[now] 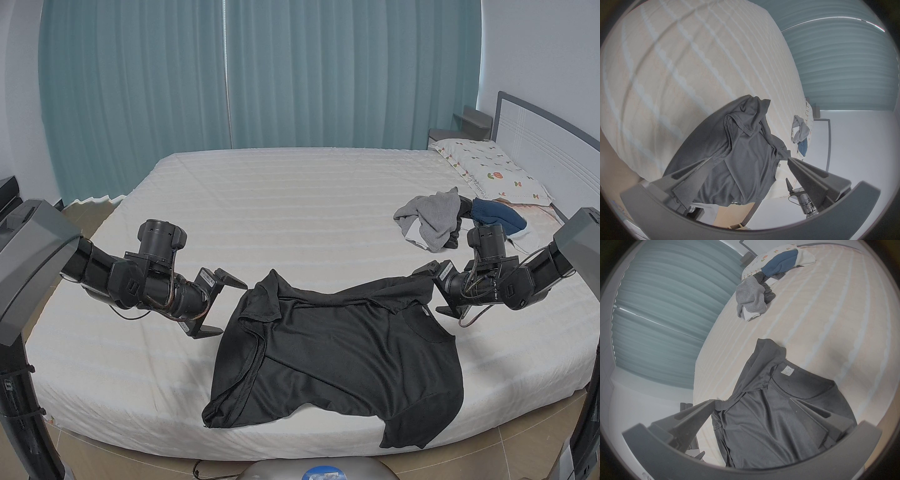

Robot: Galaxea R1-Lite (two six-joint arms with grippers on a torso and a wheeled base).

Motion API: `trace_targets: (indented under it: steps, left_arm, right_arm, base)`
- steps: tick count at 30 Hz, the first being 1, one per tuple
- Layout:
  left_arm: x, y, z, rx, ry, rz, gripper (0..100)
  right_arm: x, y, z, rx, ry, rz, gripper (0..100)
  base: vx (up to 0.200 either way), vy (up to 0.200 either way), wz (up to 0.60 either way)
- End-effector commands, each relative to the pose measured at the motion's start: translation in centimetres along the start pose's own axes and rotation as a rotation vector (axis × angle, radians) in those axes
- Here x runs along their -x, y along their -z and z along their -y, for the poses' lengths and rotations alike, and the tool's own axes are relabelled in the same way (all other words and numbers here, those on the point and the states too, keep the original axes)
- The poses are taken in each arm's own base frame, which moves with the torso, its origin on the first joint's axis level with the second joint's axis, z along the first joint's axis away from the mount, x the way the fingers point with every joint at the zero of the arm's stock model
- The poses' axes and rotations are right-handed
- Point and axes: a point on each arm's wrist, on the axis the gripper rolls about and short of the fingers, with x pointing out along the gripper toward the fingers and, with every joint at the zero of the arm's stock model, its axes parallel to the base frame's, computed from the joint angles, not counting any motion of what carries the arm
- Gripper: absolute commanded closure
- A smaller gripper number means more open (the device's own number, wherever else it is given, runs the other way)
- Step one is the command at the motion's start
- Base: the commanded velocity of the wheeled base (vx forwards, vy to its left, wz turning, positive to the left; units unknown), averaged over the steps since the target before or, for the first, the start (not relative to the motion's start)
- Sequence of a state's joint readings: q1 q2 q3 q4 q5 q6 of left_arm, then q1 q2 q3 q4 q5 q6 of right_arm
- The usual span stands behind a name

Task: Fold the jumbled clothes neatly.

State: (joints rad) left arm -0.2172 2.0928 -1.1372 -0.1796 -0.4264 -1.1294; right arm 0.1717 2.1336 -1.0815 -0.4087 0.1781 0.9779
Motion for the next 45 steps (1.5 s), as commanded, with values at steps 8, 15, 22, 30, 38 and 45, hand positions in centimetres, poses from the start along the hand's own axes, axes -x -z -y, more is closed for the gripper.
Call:
trace_targets:
  steps: [8,15,22,30,38,45]
  left_arm:
    - [0.4,1.3,-1.3,0.011,0.0,-0.019,0]
    - [0.5,1.8,-2.3,0.012,0.031,-0.001,0]
    - [0.3,1.1,-2.2,0.044,0.068,0.024,0]
    - [0.1,1.1,-2.2,0.035,0.067,0.028,0]
    - [-0.3,1.0,-2.7,0.044,0.053,0.015,0]
    - [-1.0,0.8,-3.4,0.051,0.042,0.026,0]
  right_arm:
    - [0.2,0.5,2.0,-0.01,-0.016,0.03,0]
    - [-0.5,1.2,2.3,-0.004,-0.003,0.006,0]
    - [-0.7,1.7,2.2,-0.001,-0.001,-0.007,0]
    - [-1.0,3.8,1.6,0.03,-0.001,-0.05,0]
    - [-3.0,5.9,1.7,0.054,0.018,-0.104,0]
    - [-4.7,7.7,0.7,0.092,0.008,-0.132,0]
  base:
    - [0.0,-0.2,0.0]
    - [0.0,-0.057,0.0]
    - [0.0,0.0,0.0]
    - [0.2,0.0,0.0]
    - [0.025,0.0,0.0]
    - [0.0,0.0,0.0]
